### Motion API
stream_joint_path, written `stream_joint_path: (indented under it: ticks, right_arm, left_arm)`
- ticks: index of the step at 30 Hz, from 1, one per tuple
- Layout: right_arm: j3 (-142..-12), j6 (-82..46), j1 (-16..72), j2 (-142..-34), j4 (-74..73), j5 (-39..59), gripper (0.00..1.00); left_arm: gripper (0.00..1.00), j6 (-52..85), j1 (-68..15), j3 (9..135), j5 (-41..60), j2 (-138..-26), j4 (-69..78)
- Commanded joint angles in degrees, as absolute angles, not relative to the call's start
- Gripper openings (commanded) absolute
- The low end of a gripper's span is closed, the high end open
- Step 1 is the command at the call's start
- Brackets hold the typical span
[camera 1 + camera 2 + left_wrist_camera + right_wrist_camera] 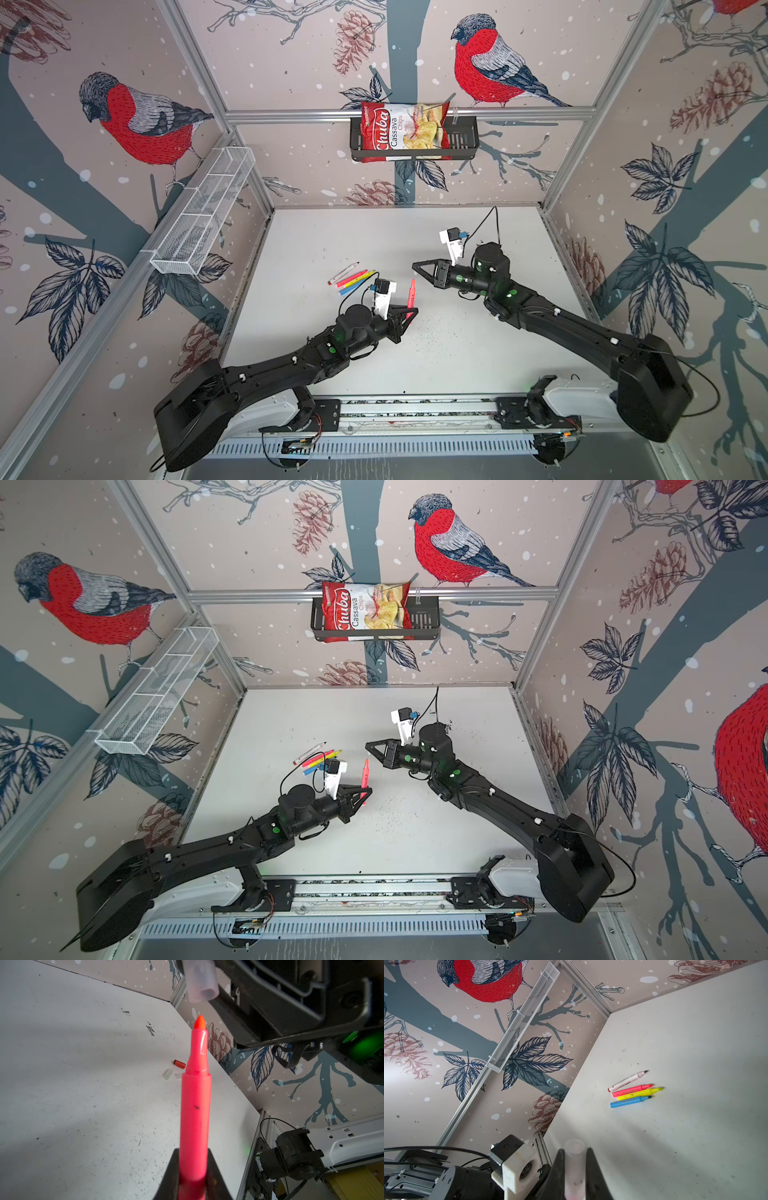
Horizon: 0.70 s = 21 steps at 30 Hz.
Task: Insert the pens into the pen caps
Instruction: 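Lift the cap and swing the right gripper over the pink marker tip, then lower the cap onto the marker tip while the left gripper holds it upright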
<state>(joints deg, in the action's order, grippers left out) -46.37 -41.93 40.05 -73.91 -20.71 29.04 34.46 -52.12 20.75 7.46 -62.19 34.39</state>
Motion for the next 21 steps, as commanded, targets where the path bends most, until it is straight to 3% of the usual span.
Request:
stream_joint_path:
  ticks: [1,21]
  right_arm:
    - [-46.36,-41.66,40.37,-74.14,-23.24,29.88,0.07]
    - [-45.36,-42.19,42.18,-74.94,-25.76,30.94,0.07]
  left_arm:
    - [0.0,34.39,-52.21,20.57,7.54,-61.74,38.21]
    - [0.0,34.76,-52.21,20.21,6.77,-60.72,38.23]
